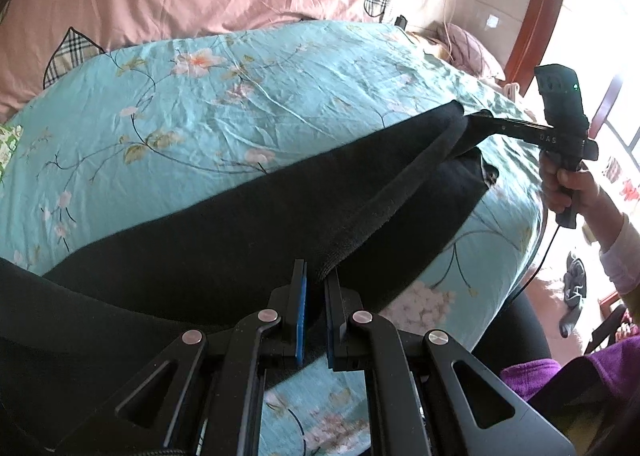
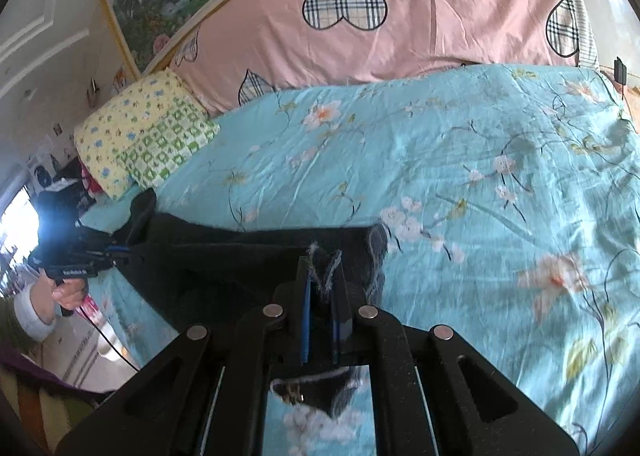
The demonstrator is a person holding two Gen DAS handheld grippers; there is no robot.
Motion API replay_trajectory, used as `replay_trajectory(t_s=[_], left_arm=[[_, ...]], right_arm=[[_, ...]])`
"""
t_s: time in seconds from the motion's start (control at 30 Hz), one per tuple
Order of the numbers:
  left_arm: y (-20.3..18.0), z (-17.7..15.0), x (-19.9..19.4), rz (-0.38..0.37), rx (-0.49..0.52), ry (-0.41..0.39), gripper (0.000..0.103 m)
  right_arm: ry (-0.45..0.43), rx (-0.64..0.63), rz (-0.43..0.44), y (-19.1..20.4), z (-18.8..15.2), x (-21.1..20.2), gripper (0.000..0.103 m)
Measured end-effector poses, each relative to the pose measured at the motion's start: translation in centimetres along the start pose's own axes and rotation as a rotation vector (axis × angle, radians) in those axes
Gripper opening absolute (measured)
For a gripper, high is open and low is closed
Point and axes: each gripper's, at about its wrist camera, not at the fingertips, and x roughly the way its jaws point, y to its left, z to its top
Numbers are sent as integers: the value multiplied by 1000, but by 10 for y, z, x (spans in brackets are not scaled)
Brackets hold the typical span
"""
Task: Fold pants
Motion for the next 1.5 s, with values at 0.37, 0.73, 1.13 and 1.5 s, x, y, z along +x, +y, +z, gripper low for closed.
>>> replay_trajectory(t_s=[0.37, 0.73, 1.13, 1.5], left_arm=[[1, -19, 23, -34, 3, 51, 6], [2, -33, 39, -75, -16, 99, 23], [23, -43, 8, -53, -147, 54, 36], [84, -60, -43, 53, -298, -39, 37]], right_arm=[[92, -26, -69, 4, -29, 5, 8], [142, 1, -156, 14, -39, -4, 54], [0, 47, -48, 70, -17, -15, 63], [89, -20, 135, 140, -11, 57, 63]])
